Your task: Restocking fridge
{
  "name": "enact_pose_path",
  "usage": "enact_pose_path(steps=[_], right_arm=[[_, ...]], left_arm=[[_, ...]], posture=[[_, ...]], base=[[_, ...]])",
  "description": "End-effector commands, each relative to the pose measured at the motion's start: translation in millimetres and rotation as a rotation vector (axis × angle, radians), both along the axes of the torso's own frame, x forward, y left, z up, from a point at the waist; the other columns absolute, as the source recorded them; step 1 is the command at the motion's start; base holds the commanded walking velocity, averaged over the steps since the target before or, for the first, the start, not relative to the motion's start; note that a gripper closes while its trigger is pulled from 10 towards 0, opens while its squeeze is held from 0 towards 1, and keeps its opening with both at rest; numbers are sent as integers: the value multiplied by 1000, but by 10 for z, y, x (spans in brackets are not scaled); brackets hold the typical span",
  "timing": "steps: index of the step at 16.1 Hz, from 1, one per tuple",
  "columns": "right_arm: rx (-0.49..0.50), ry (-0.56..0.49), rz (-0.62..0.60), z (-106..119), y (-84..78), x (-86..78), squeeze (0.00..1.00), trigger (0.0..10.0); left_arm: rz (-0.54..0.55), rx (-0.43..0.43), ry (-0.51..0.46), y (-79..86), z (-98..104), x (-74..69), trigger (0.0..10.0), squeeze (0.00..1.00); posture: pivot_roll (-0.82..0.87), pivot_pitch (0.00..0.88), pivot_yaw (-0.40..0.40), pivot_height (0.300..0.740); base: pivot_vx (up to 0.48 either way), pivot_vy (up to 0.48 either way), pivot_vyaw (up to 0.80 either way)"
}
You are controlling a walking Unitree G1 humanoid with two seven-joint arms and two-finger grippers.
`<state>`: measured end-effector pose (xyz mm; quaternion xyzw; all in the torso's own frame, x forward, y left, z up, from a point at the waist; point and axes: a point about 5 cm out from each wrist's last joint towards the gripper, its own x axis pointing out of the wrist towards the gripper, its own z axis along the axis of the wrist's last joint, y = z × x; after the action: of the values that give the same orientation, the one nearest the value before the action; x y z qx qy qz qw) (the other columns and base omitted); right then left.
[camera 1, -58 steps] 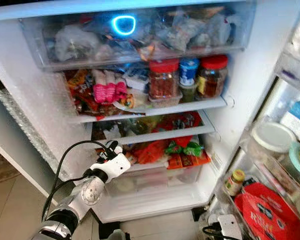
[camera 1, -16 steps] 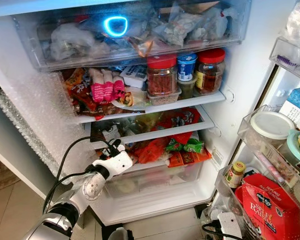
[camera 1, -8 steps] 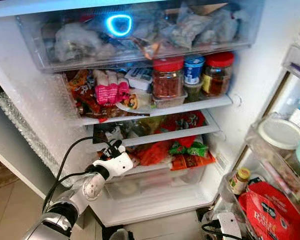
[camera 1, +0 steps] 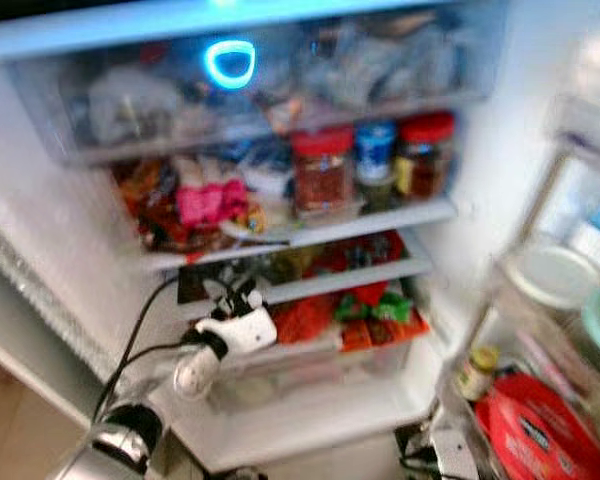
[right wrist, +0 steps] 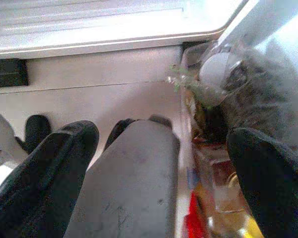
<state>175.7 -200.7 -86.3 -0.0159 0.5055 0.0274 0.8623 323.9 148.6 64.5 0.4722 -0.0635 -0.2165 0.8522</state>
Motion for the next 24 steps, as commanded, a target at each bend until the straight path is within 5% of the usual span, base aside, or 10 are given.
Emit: enact_pose_path(steps=[1, 10, 14, 18, 23, 24], right_arm=[[-3, -30, -6, 39, -10, 77, 0, 10000], [12, -32, -11, 33, 6, 68, 0, 10000], [18, -32, -14, 26, 15, 54, 0, 10000], [24, -29, -29, 13, 30, 32, 0, 10000], [27, -29, -39, 1, 31, 5, 0, 10000], [28, -31, -46, 0, 31, 2, 0, 10000]], left_arm=[[14, 28, 7, 94, -18, -9, 10000, 0], [2, 45, 62, 112, -139, -86, 10000, 0], [2, 128, 95, 147, -265, -148, 10000, 0], [29, 259, 78, 185, -270, -81, 10000, 0], [96, 301, 83, 149, -210, 44, 10000, 0], [142, 304, 93, 176, -212, 63, 10000, 710]], posture=[[-104, 0, 50, 634], [-97, 11, 52, 634], [-107, 26, 61, 634], [-131, 59, 74, 634], [-151, 104, 85, 634], [-150, 105, 86, 634]], base=[[285, 0, 0], [286, 0, 0], [0, 0, 0], [0, 0, 0], [0, 0, 0], [0, 0, 0]])
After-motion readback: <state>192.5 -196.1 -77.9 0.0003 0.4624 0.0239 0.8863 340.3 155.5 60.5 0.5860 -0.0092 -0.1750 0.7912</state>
